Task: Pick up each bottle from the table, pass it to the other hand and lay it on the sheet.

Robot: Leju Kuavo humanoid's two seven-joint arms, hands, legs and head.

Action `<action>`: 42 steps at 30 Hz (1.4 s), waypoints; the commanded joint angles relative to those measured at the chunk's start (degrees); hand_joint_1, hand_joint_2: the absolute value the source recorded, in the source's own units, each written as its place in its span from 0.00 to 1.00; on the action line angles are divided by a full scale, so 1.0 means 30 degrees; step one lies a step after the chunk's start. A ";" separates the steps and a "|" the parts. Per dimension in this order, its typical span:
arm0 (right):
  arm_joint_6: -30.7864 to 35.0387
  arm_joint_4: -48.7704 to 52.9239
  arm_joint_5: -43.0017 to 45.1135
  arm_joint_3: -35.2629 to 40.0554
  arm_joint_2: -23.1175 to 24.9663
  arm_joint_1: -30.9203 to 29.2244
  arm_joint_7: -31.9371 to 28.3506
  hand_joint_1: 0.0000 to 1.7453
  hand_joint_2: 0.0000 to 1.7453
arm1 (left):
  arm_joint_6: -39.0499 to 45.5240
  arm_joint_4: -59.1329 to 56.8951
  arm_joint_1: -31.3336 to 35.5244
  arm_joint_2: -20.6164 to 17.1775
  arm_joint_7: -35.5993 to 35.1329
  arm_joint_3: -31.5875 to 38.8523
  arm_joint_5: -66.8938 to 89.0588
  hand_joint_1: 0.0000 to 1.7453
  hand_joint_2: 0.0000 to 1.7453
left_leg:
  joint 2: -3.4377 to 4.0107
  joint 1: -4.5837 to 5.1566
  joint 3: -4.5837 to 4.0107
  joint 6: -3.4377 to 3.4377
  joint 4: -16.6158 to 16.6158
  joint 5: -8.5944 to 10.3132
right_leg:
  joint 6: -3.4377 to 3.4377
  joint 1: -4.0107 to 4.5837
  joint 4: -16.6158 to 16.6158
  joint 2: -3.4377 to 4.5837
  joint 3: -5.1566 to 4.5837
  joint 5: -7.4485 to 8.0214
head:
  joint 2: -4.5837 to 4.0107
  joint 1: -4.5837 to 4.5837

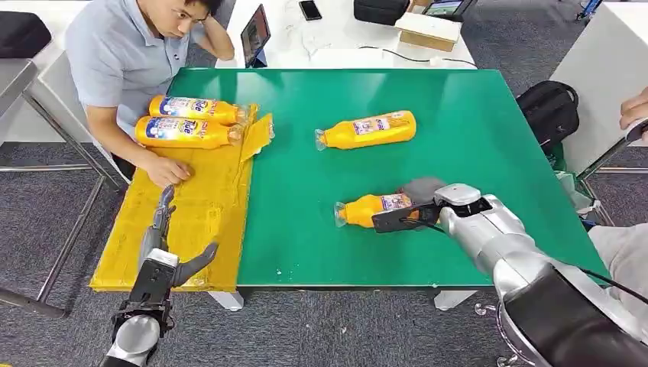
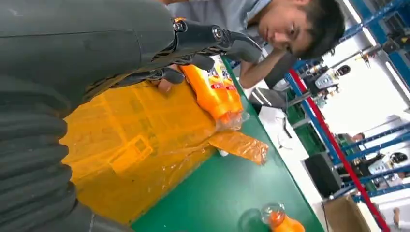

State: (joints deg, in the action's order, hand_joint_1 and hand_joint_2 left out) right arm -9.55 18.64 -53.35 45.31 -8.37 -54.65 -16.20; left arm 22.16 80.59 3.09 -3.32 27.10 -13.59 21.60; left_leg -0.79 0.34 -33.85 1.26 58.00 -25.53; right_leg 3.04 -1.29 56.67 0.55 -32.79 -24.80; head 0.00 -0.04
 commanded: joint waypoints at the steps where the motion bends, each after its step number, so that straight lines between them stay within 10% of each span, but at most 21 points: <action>1: -0.0373 -0.0537 0.0321 0.1831 0.0023 -0.1707 -0.0477 1.00 1.00 | -0.0099 -0.0373 0.0498 -0.0101 0.0041 0.0324 0.0327 0.00 1.00 | 0.0018 -0.0007 -0.0012 -0.0020 0.0014 -0.0001 | -0.0033 0.0011 0.0015 -0.0008 -0.0013 -0.0001 | 0.0000 0.0000; 24: 0.2885 0.0584 0.6925 -0.2928 0.1322 -0.0838 -0.2592 1.00 1.00 | 0.0894 0.2309 0.0336 0.2908 0.3429 0.1012 -0.6104 0.00 1.00 | 0.0028 -0.0033 -0.0017 -0.0023 0.0017 -0.0014 | -0.0040 0.0039 -0.0003 -0.0017 0.0000 -0.0007 | 0.0000 0.0007; 42: 0.6232 0.1853 0.9605 -0.4937 0.3115 0.2772 -0.6895 1.00 1.00 | -0.5086 -0.0548 -0.0150 0.3528 0.0720 0.1221 -1.3734 0.00 1.00 | 0.0011 -0.0013 -0.0027 -0.0023 -0.0007 -0.0004 | -0.0032 0.0022 -0.0006 -0.0021 -0.0026 -0.0001 | 0.0000 0.0000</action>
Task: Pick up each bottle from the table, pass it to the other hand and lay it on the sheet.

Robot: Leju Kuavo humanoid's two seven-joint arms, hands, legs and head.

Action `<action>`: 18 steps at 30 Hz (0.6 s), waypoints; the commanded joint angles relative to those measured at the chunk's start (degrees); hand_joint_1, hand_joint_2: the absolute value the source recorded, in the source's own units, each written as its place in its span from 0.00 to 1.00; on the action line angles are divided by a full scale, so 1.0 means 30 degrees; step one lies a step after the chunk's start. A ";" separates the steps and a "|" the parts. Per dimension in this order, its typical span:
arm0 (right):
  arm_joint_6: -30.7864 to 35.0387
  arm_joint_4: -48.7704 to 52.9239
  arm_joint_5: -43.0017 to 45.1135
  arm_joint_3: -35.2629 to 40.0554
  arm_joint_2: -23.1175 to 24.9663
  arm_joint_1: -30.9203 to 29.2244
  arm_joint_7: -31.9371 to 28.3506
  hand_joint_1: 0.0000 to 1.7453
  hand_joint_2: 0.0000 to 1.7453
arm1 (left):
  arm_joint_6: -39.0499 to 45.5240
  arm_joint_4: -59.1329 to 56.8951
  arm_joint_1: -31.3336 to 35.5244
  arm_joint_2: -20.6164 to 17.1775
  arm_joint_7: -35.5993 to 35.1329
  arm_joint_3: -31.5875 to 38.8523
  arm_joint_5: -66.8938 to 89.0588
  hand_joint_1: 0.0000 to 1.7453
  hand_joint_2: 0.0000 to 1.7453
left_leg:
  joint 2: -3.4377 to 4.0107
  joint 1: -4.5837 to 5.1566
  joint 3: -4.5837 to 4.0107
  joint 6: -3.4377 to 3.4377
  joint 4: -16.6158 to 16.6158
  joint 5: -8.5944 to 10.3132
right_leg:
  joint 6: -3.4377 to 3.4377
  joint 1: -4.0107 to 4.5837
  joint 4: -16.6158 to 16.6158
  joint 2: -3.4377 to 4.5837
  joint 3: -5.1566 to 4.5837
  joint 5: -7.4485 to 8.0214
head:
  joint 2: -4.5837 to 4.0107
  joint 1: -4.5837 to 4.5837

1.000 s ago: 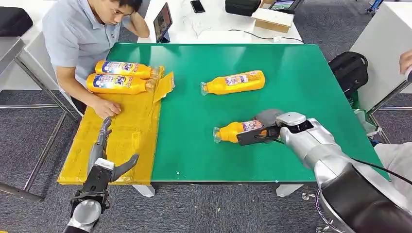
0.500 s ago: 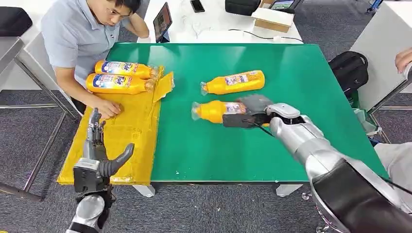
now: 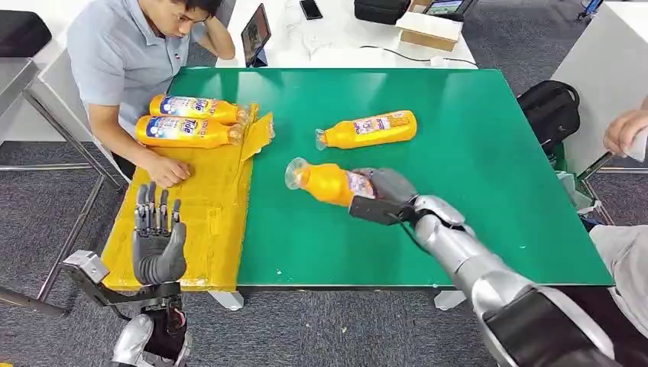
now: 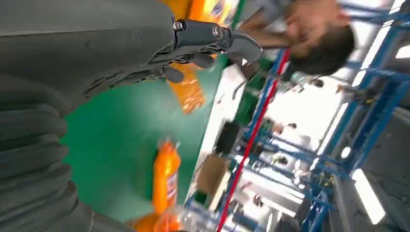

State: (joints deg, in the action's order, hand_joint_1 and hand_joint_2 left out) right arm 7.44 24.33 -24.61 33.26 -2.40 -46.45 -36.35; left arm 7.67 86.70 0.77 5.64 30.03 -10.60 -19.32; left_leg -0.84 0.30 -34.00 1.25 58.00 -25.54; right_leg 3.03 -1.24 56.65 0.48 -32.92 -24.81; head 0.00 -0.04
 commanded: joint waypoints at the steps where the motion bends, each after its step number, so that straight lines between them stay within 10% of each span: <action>1: 0.1385 0.0020 -0.0099 -0.0955 0.1415 -0.0001 -0.1014 1.00 1.00 | -0.0081 -0.2926 0.0852 0.0300 0.0188 -0.0427 0.1381 0.00 1.00 | 0.0046 -0.0022 0.0044 -0.0031 -0.0002 -0.0007 | -0.0048 0.0029 -0.0014 0.0007 0.0041 0.0004 | 0.0000 0.0000; 18: 0.1874 0.0243 0.2646 -0.0715 0.6080 0.0205 -0.1217 1.00 1.00 | 0.4542 -0.7767 0.3161 0.0734 0.2936 -0.4438 0.9670 0.00 1.00 | 0.0092 -0.0012 0.0023 -0.0030 -0.0011 0.0006 | -0.0043 0.0017 -0.0002 0.0024 0.0002 0.0002 | 0.0000 0.0007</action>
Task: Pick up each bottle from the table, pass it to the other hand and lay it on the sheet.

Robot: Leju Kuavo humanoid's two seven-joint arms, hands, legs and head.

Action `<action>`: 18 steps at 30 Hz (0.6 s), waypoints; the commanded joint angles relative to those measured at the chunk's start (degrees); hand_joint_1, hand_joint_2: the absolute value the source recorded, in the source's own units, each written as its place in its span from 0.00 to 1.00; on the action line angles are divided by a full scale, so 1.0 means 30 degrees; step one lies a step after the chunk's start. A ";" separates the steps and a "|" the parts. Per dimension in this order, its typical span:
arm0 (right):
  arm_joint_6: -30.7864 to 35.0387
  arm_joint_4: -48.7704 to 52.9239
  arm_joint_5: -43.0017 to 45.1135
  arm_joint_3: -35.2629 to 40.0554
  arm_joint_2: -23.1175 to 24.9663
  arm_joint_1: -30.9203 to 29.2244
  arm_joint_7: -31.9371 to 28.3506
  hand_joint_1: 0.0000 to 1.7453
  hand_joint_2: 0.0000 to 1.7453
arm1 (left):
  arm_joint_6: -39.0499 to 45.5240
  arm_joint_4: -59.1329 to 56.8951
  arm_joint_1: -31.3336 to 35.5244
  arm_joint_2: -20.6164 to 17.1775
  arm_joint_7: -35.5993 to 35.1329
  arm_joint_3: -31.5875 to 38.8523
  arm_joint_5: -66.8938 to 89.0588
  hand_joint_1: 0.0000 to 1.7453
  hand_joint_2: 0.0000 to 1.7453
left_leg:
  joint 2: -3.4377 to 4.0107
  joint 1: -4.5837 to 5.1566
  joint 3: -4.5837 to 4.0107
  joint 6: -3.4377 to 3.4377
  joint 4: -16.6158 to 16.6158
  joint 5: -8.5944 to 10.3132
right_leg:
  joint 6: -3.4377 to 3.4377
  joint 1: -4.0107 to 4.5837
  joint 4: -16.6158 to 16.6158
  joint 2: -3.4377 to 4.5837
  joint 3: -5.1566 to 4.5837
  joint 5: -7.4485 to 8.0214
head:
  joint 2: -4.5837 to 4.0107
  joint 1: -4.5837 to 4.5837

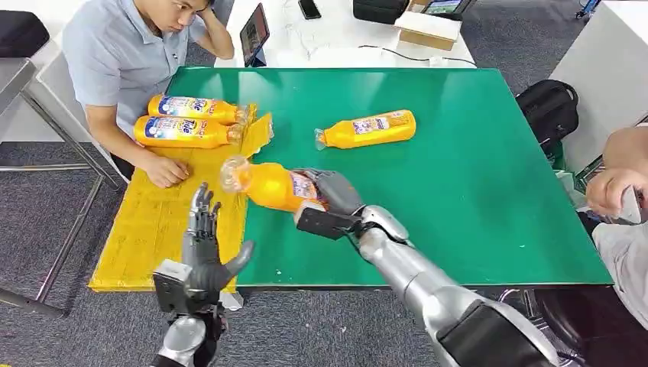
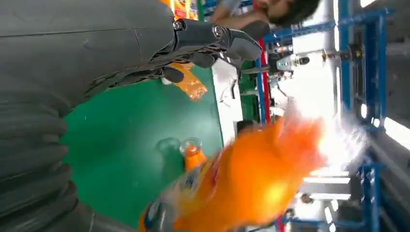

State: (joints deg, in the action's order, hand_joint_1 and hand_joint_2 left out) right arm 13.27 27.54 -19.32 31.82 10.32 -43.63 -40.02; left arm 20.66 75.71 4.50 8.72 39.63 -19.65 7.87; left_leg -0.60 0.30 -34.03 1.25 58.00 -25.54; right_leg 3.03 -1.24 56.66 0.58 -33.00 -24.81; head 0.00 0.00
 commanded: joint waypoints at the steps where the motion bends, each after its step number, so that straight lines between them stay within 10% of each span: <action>1: -0.0070 -0.0828 0.0882 -0.0234 0.1839 -0.0732 0.0007 1.00 1.00 | 0.0213 -0.4102 0.1918 -0.0293 -0.0263 -0.1421 0.0606 0.00 1.00 | -0.0007 0.0002 0.0015 -0.0017 -0.0012 0.0011 | -0.0025 0.0001 -0.0003 -0.0022 0.0013 0.0002 | 0.0000 -0.0007; 18: -0.1019 0.0016 0.1292 0.1875 0.2721 0.0750 0.0007 1.00 1.00 | -0.2596 -0.4619 0.3321 0.0597 -0.0792 -0.0039 -0.3777 0.00 1.00 | -0.0009 -0.0033 0.0040 -0.0037 -0.0009 -0.0001 | -0.0054 0.0038 -0.0021 -0.0029 0.0056 -0.0001 | 0.0000 -0.0007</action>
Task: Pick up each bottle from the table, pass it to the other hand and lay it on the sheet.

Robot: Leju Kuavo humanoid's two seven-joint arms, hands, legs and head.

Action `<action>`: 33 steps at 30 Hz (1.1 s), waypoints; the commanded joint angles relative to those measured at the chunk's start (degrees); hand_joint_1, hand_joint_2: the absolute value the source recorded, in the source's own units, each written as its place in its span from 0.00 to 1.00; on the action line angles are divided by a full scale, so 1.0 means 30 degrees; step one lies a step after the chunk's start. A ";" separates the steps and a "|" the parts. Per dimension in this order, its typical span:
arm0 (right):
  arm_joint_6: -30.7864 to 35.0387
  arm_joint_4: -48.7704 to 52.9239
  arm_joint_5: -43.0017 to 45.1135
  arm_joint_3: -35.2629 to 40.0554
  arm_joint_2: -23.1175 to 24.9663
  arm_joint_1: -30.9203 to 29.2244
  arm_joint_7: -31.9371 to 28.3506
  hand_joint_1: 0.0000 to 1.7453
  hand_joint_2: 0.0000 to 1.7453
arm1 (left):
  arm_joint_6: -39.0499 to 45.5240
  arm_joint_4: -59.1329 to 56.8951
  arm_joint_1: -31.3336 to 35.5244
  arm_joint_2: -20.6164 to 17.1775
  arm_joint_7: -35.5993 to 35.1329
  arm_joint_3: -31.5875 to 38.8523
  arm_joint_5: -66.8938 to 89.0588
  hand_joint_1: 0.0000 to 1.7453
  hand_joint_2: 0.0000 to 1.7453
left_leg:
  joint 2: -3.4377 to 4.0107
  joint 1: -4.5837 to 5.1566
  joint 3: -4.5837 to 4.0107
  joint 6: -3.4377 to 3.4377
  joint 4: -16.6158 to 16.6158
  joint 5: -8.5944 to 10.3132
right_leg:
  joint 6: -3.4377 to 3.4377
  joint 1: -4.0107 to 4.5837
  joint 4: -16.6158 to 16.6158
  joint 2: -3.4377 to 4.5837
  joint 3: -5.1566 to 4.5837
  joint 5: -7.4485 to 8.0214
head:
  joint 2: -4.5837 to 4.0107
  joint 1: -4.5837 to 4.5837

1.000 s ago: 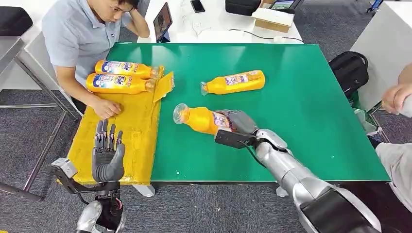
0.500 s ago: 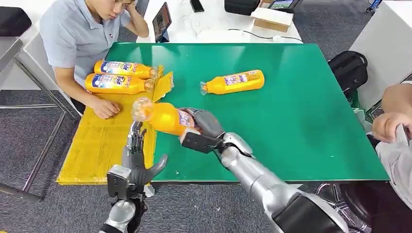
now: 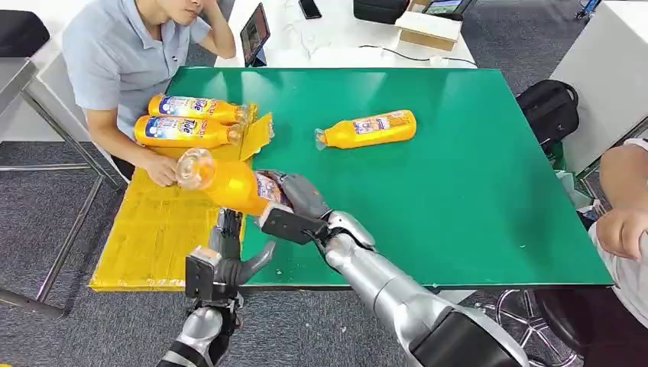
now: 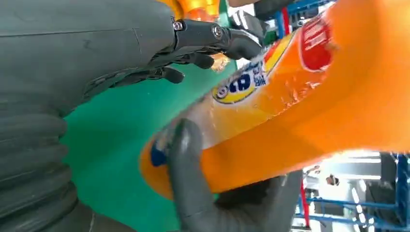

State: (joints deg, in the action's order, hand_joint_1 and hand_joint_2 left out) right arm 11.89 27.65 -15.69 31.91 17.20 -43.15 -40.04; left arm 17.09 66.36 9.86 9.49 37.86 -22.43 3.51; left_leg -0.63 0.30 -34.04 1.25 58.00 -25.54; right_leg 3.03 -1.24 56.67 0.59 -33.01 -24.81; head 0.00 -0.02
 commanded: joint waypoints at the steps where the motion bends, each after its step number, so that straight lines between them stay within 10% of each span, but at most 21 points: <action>1: -0.0585 -0.0045 0.0146 0.2287 0.0361 0.0776 0.0014 1.00 1.00 | -0.1319 -0.1279 0.1540 0.0307 -0.0127 0.0986 -0.2525 0.00 1.00 | 0.0001 -0.0042 0.0053 -0.0037 -0.0011 -0.0005 | -0.0055 0.0048 -0.0030 -0.0032 0.0069 -0.0002 | 0.0000 0.0000; 17: -0.0565 -0.1442 0.0309 0.3853 0.0453 0.1014 0.0014 1.00 1.00 | -0.1858 -0.0454 0.1915 -0.0105 -0.0570 0.0809 -0.3222 0.04 1.00 | -0.0019 -0.0052 0.0042 -0.0040 -0.0002 -0.0005 | -0.0060 0.0058 -0.0025 -0.0053 0.0074 -0.0009 | 0.0000 0.0000; 18: -0.0572 -0.1309 0.0375 0.3986 0.0425 0.0990 0.0014 1.00 1.00 | -0.1969 -0.0965 0.2101 -0.0066 -0.0587 0.0736 -0.3201 0.99 1.00 | -0.0023 -0.0031 0.0025 -0.0029 -0.0004 0.0000 | -0.0044 0.0035 -0.0015 -0.0050 0.0050 -0.0008 | 0.0000 0.0000; 19: -0.0484 -0.1278 0.0375 0.4093 0.0437 0.0925 0.0014 1.00 1.00 | -0.2086 -0.1237 0.2205 -0.0089 -0.0556 0.0656 -0.3123 1.00 1.00 | -0.0020 -0.0021 0.0006 -0.0019 -0.0004 0.0006 | -0.0031 0.0024 -0.0011 -0.0039 0.0025 -0.0003 | 0.0000 0.0000; 20: -0.0399 -0.1298 0.0343 0.4151 0.0455 0.0870 0.0014 0.92 1.00 | -0.2331 -0.1317 0.2226 -0.0101 -0.0535 0.0622 -0.3194 1.00 1.00 | -0.0024 -0.0039 0.0028 -0.0031 0.0000 -0.0002 | -0.0049 0.0044 -0.0016 -0.0054 0.0056 -0.0010 | 0.0000 0.0000; 21: -0.0206 -0.1291 0.0305 0.4220 0.0488 0.0769 0.0014 0.07 1.00 | -0.3279 -0.1406 0.2221 -0.0172 -0.0715 0.0566 -0.3660 1.00 1.00 | -0.0031 -0.0025 0.0017 -0.0023 -0.0003 0.0004 | -0.0037 0.0029 -0.0014 -0.0055 0.0041 -0.0008 | 0.0000 0.0000; 27: 0.0979 -0.1169 -0.0136 0.4386 0.0490 0.0627 0.0014 0.00 1.00 | -0.5487 -0.1428 0.1999 -0.0413 -0.1581 0.0591 -0.4896 1.00 1.00 | -0.0021 -0.0027 0.0014 -0.0024 0.0000 0.0001 | -0.0039 0.0031 -0.0010 -0.0047 0.0034 -0.0008 | 0.0000 0.0000; 28: 0.1383 -0.1014 -0.0321 0.4539 0.0418 0.0580 0.0014 0.00 0.00 | -0.5488 -0.1501 0.1996 -0.0412 -0.1582 0.0629 -0.4897 1.00 1.00 | -0.0010 -0.0013 0.0002 -0.0015 -0.0004 0.0005 | -0.0025 0.0015 -0.0005 -0.0028 0.0011 -0.0004 | 0.0000 0.0000; 33: 0.4049 0.0958 -0.0269 0.5403 -0.0359 0.0761 0.0014 0.00 0.00 | -0.7324 -0.2163 0.2148 -0.0401 -0.2195 0.1295 -0.6755 1.00 1.00 | -0.0011 -0.0021 0.0008 -0.0020 0.0000 0.0002 | -0.0033 0.0024 -0.0006 -0.0034 0.0022 -0.0005 | 0.0000 0.0007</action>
State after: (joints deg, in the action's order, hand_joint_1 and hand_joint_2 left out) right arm 18.78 26.80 -16.24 41.90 18.56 -39.33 -39.85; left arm -0.25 65.53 12.87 8.85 33.16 -18.69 -13.03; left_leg -0.64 0.28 -34.06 1.25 58.00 -25.54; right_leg 3.02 -1.23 56.67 0.58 -33.02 -24.81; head 0.00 0.00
